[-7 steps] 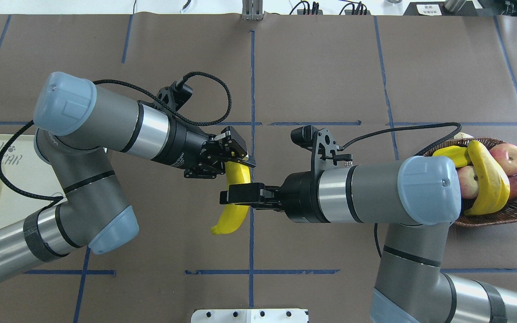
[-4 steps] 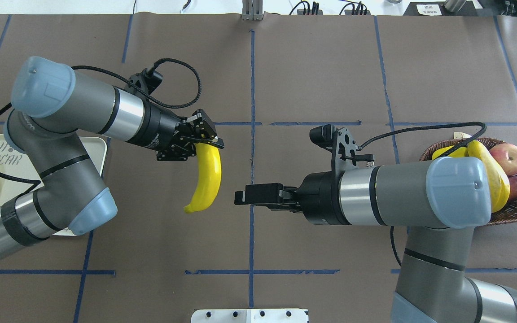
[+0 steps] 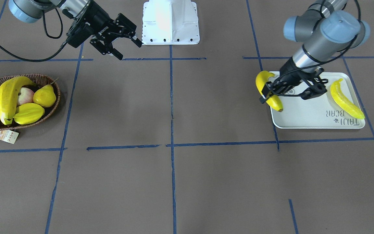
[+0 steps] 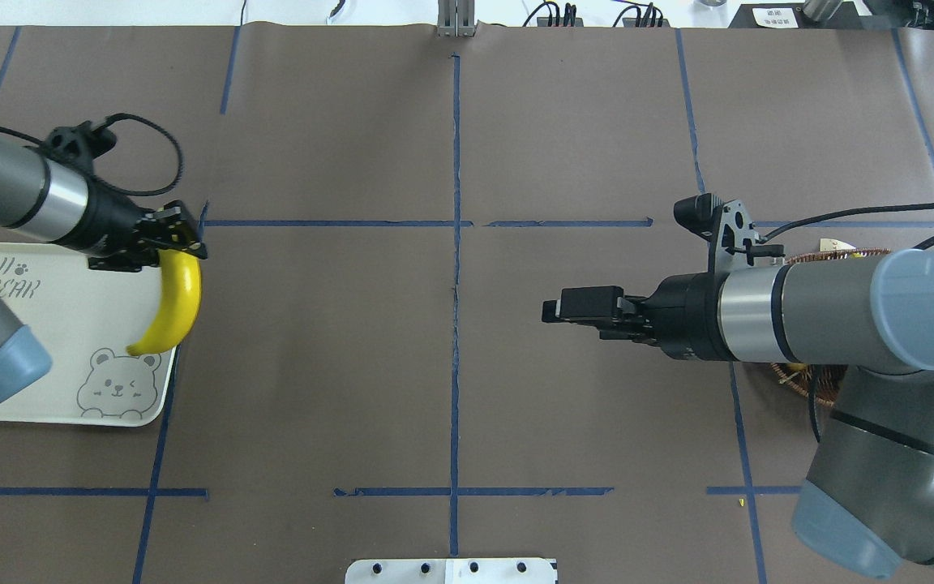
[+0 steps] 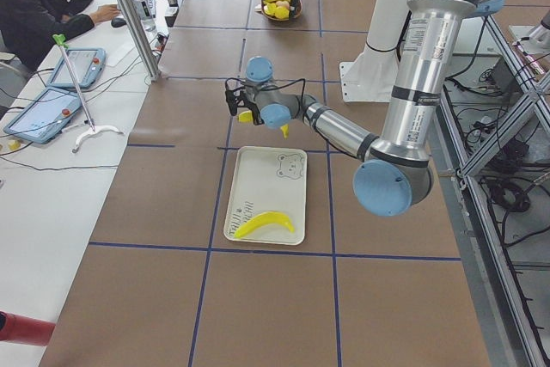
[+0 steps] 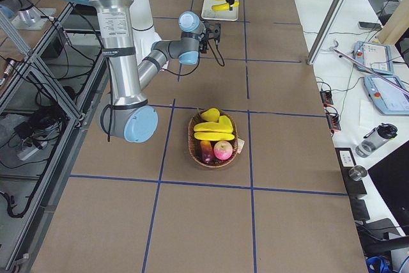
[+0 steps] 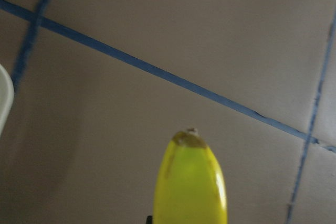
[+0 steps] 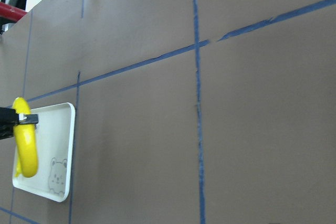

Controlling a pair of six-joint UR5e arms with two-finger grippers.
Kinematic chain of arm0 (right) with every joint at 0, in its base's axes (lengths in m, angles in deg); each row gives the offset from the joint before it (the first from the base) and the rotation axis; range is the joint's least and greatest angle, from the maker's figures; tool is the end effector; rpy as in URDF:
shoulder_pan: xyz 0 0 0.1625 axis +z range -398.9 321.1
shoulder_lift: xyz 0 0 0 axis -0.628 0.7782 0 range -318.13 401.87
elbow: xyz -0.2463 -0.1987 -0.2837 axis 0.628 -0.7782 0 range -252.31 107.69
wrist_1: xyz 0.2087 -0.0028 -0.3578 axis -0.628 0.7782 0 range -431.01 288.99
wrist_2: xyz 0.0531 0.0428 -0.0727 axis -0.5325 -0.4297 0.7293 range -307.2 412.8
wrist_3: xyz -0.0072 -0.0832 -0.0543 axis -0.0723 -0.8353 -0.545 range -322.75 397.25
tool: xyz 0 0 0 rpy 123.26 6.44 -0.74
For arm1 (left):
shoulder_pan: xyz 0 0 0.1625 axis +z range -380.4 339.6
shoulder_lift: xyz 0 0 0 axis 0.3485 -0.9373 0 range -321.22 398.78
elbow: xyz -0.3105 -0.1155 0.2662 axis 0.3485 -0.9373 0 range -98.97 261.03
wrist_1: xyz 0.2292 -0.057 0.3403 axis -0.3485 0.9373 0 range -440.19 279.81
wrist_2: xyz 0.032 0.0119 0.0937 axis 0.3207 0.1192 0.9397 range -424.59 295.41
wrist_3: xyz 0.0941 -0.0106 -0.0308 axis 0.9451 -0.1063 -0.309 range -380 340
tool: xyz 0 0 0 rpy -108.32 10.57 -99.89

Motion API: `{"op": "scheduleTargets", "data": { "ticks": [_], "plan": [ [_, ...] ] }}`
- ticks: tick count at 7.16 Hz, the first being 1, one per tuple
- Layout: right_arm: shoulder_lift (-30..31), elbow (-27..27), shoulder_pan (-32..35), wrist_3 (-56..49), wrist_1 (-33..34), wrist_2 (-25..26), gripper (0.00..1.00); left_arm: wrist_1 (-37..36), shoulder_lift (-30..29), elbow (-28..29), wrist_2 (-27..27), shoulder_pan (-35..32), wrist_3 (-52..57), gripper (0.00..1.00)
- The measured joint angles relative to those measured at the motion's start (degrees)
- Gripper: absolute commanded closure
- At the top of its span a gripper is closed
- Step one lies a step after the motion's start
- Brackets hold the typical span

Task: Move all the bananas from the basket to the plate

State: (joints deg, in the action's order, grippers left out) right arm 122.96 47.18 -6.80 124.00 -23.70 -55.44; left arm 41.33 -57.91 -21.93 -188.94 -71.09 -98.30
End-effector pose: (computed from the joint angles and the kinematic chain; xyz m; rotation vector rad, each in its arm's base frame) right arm -0.3542 -0.3427 0.2549 0.1751 -1.4152 0.1902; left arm 0.2858 -0.4709 0.4266 -0.0296 1.0323 -0.3521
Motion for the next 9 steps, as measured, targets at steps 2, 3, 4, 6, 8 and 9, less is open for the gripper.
{"op": "scheduleTargets", "data": {
  "ticks": [2,3,4,6,8,9],
  "plan": [
    [1.68,0.56,4.14,-3.93,6.01,-2.74,0.0,-0.39,8.03,0.61,2.16,-2.56,7.39,1.0],
    [2.01,0.65,5.29,-5.22,8.04,-3.16,0.0,-0.43,10.12,1.38,4.6,-2.72,8.49,1.0],
    [2.47,0.68,6.04,-5.77,8.99,-3.26,0.0,-0.45,11.34,2.33,6.49,-2.6,8.86,1.0],
    [3.31,0.73,6.8,-6.09,9.5,-3.3,0.0,-0.42,12.3,3.81,8.04,-2.44,9.23,0.24],
    [4.54,0.74,7.51,-7.29,9.55,-3.33,0.0,-0.38,12.56,4.13,8.3,-2.44,13.79,0.0],
    [5.83,0.74,8.11,-8.98,9.56,-3.36,0.0,-0.39,12.62,3.95,8.3,-2.53,17.32,0.0]
  ]
}}
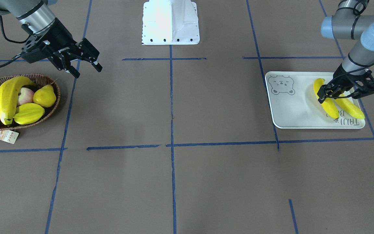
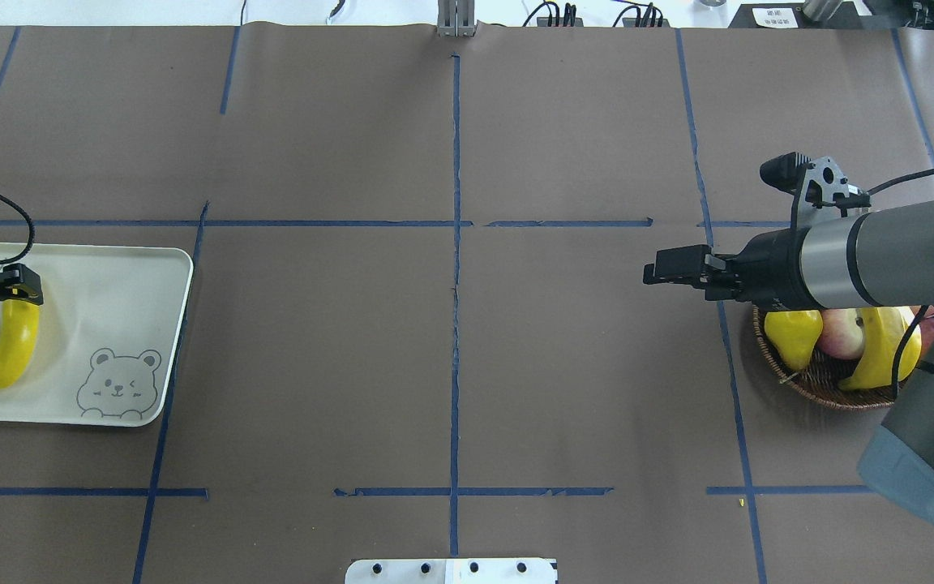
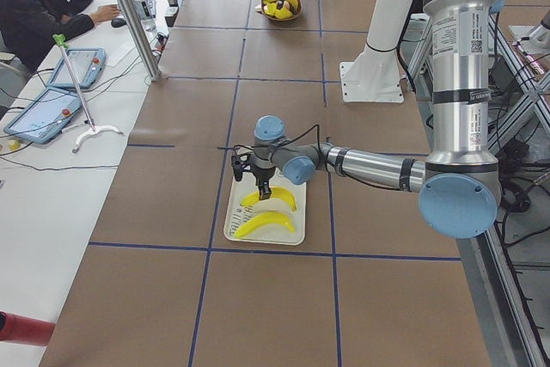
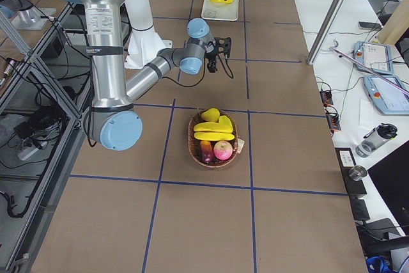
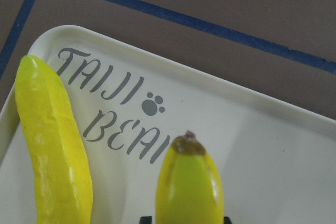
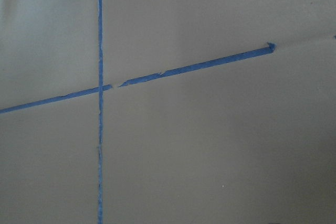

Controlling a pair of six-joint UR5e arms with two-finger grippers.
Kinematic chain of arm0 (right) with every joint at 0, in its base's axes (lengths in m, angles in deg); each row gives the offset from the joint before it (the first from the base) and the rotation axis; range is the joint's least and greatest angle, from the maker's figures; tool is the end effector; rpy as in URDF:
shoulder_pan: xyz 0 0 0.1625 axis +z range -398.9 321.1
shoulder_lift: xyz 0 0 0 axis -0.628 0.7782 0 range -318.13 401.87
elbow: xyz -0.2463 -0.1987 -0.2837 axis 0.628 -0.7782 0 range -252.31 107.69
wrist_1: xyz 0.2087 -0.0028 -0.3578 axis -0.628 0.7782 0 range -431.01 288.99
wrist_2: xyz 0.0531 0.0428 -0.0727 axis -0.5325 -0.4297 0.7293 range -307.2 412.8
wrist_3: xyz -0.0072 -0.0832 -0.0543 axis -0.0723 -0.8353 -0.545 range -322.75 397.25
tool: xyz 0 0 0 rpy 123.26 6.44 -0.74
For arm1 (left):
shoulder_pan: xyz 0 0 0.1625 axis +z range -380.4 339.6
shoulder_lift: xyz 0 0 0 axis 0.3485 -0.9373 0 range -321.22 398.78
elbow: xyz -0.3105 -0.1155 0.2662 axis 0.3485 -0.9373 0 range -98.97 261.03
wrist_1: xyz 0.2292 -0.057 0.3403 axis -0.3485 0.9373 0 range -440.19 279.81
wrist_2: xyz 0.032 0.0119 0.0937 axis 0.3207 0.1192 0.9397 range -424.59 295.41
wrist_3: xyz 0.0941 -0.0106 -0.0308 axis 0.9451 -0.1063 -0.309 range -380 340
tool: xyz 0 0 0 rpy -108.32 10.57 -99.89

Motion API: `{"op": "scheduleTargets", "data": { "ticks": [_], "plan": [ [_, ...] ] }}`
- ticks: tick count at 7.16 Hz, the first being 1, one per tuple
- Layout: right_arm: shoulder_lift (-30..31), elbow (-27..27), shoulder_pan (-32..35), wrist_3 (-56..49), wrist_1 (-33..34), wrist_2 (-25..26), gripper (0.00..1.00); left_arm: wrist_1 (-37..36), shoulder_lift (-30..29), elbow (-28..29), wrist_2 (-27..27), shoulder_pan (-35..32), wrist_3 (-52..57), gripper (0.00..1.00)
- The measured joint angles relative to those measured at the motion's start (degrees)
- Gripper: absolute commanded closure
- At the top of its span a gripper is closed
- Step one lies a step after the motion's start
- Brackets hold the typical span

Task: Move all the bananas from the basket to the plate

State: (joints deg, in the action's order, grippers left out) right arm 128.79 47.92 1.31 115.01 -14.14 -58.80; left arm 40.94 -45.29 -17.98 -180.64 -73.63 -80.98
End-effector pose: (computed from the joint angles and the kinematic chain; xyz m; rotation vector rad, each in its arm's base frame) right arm -0.3007 -0.3807 0.3171 0.2069 -1.1746 0.2106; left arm 0.2158 -0.4385 0.5820 0.0539 0.7337 -0.2679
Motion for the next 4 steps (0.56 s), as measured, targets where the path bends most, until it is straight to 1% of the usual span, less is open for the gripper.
{"op": "scheduleTargets", "data": {
  "ticks": [2,3,4],
  "plan": [
    [4.07,0.36,2.21,-4.5,-0.02,-1.06,0.0,-1.27,-0.3,-2.51,-0.68,-0.41,2.25,0.0],
    [7.02,0.58,3.55,-6.86,-0.16,-2.06,0.0,-5.53,-1.04,-6.09,-1.53,-0.47,2.4,0.0],
    [10.66,0.69,4.66,-10.01,-0.4,-2.59,0.0,-13.14,-3.02,-11.22,-2.7,-0.5,2.19,0.0]
  ]
}}
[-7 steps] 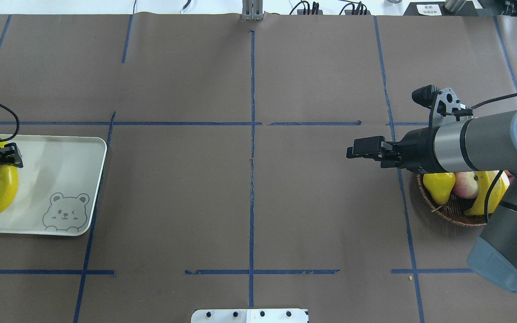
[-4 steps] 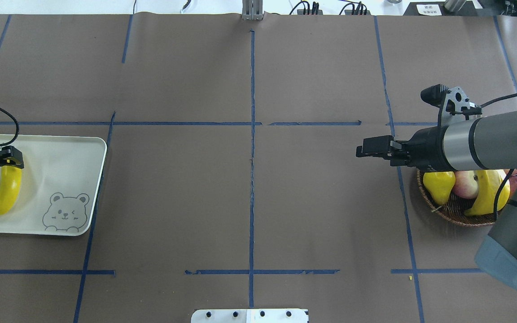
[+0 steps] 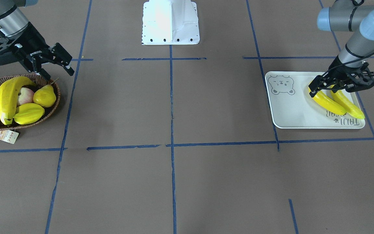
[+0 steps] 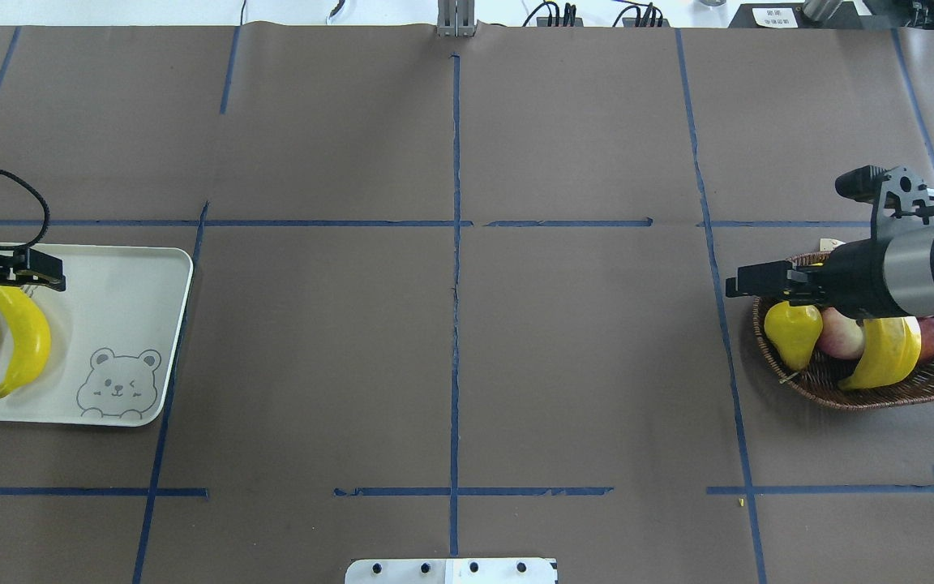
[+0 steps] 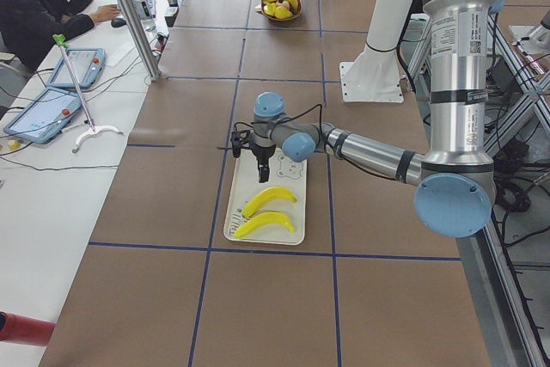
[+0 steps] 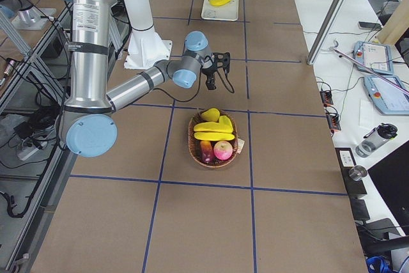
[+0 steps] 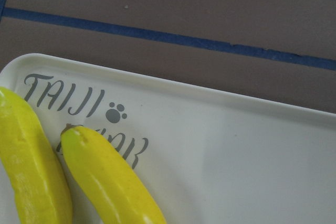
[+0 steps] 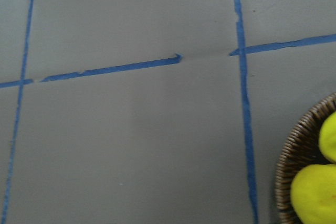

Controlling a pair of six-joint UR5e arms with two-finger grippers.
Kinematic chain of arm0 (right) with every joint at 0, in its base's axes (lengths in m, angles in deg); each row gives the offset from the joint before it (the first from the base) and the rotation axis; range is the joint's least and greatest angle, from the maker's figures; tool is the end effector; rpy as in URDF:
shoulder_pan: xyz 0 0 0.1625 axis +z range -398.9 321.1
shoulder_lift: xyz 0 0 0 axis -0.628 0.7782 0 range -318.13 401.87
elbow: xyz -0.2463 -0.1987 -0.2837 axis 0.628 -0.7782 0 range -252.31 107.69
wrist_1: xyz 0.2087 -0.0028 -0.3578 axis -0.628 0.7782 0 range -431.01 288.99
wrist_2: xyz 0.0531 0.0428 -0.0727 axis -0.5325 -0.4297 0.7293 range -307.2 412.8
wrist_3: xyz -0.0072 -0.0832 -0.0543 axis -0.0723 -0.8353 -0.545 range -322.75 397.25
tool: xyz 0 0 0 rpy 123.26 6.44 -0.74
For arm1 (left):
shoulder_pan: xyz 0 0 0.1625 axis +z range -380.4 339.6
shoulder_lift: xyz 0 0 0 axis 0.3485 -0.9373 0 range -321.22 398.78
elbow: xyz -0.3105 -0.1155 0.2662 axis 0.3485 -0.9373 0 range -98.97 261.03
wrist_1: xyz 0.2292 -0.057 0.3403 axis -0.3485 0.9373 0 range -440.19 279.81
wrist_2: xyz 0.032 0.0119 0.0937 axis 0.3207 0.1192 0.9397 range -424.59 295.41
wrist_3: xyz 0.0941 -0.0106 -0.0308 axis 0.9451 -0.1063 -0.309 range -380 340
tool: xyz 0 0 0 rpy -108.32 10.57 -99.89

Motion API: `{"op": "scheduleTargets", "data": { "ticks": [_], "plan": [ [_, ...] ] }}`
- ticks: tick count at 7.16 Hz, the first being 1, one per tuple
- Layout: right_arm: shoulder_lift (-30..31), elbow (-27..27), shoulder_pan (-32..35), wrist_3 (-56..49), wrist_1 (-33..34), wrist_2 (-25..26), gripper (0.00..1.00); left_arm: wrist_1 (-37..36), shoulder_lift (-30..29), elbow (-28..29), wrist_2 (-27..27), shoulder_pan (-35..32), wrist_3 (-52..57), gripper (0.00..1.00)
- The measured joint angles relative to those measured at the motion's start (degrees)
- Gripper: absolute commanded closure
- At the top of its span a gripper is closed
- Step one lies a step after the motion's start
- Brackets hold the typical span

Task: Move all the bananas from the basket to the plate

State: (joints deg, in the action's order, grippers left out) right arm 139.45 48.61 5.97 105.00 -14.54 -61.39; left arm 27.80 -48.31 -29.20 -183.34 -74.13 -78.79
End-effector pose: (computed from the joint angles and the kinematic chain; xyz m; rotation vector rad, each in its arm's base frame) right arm -0.2428 -0.3722 0.3946 0.2179 -1.0272 0.1484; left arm 0.2178 -0.4413 0.4838 0.0492 0.7737 -0.2188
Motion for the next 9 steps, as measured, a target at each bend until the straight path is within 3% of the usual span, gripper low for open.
{"op": "scheduleTargets", "data": {
  "ticks": [1,3,6,9],
  "plan": [
    [2.95,-0.07,1.0,-2.83,-0.03,-0.22,0.0,-7.24,-3.22,-4.24,-0.63,0.11,-1.49,0.0],
    [6.74,-0.75,2.68,-4.98,0.18,-0.38,0.01,-13.44,-9.13,-7.45,-0.88,2.1,-8.34,0.0],
    [9.98,-3.78,5.61,-9.84,-0.28,-1.48,0.01,-14.35,-15.4,-7.24,-0.34,8.69,-17.87,0.0],
    [9.25,-7.16,6.55,-12.04,0.01,-2.56,0.06,-14.39,-16.74,-7.03,0.64,11.16,-20.29,0.0]
  ]
}}
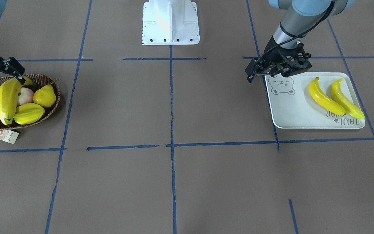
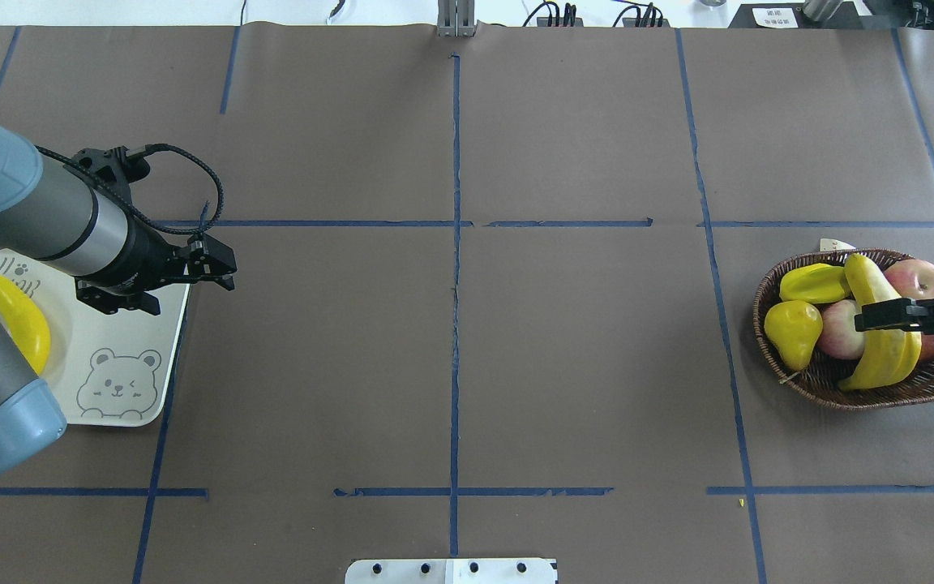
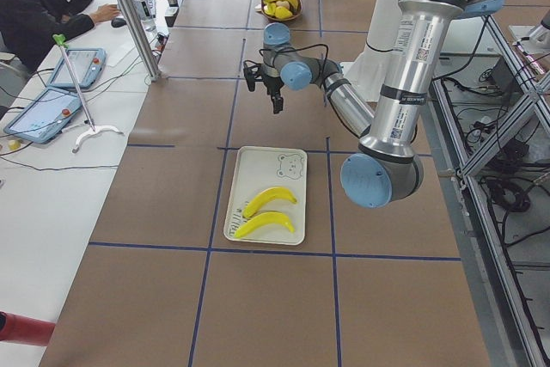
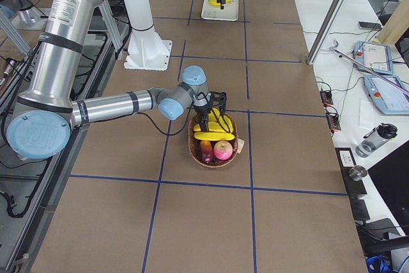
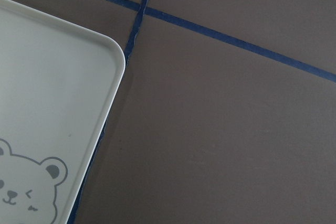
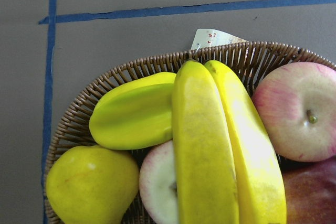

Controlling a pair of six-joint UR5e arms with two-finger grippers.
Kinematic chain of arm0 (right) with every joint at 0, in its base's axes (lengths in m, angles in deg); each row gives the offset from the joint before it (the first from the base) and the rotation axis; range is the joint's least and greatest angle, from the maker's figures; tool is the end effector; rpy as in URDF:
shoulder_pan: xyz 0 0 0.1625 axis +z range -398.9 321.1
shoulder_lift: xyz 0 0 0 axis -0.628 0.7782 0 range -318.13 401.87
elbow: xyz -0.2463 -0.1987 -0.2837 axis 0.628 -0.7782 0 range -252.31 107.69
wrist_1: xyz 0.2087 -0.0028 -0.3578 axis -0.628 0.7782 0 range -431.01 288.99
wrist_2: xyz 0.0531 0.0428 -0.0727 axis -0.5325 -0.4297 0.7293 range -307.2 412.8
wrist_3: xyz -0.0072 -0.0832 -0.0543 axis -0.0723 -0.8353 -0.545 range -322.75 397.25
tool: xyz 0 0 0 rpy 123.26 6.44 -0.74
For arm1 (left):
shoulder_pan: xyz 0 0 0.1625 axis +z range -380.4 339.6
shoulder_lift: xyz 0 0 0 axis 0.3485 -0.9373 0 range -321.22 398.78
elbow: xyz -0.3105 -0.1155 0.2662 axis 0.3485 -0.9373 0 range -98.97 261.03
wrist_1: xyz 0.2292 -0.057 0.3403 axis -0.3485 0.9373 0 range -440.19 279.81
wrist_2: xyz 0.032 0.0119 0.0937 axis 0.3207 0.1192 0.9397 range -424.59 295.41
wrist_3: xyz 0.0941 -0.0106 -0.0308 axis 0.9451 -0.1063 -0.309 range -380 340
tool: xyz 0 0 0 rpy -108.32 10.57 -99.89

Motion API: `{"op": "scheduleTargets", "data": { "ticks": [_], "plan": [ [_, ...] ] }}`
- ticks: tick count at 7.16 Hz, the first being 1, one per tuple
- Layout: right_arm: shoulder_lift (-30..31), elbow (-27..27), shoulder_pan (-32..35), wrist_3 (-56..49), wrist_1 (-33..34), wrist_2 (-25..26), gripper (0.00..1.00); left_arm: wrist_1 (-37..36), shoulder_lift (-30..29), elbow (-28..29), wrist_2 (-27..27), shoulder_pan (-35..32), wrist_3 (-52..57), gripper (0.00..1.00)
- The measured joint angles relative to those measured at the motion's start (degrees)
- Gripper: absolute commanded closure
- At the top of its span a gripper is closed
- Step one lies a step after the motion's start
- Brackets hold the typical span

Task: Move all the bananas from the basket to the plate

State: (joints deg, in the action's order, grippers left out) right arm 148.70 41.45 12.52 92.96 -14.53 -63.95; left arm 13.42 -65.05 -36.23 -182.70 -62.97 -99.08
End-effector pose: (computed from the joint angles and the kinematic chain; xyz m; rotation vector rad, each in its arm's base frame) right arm -0.1803 -0.3678 0.5250 0.1435 -0.8117 0.1171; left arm 0.3317 -0.4221 0.3097 -0.0717 0.8946 -0.3240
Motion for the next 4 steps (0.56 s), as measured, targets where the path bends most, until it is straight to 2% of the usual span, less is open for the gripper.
{"op": "scheduleTargets", "data": {
  "ticks": [3,4],
  "plan": [
    [-0.53,-1.4,0.07,-0.07,0.28,-0.76,0.23,0.0,-0.39,0.19,0.18,0.17,-0.16,0.0],
    [-0.56,-1.6,0.06,-0.07,0.28,-1.03,0.24,0.0,-0.6,0.32,0.17,0.19,-0.16,0.0]
  ]
}}
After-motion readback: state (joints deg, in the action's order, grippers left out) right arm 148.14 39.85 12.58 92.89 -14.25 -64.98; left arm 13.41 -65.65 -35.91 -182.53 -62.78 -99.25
